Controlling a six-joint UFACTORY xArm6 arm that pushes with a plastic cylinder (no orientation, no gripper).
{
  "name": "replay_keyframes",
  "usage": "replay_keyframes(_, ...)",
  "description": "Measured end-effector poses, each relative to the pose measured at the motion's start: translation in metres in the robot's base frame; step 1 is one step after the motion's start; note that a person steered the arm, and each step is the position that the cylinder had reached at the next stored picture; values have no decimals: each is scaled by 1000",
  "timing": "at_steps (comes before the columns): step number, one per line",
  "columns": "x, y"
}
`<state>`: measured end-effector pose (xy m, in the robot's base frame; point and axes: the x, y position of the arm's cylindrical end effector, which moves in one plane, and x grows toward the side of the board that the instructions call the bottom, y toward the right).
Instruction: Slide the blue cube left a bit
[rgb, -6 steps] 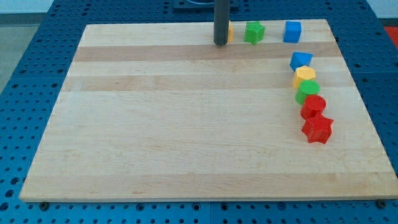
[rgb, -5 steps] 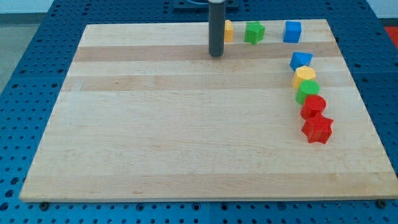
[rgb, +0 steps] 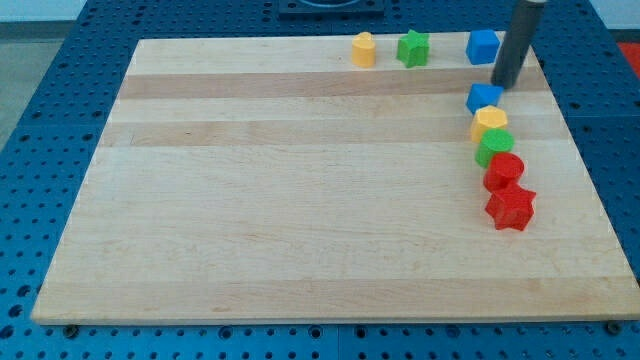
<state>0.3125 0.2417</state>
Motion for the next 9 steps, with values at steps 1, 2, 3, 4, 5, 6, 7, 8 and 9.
replay_keyframes(1,-39,44)
replay_keyframes(2,-97,71)
replay_keyframes(3,-96,50)
replay_keyframes(4,-75,27)
replay_keyframes(5,-73,15)
replay_keyframes(6,-76,11)
replay_keyframes(7,-102,23)
replay_keyframes(8,-94,14)
replay_keyframes(9,-74,1)
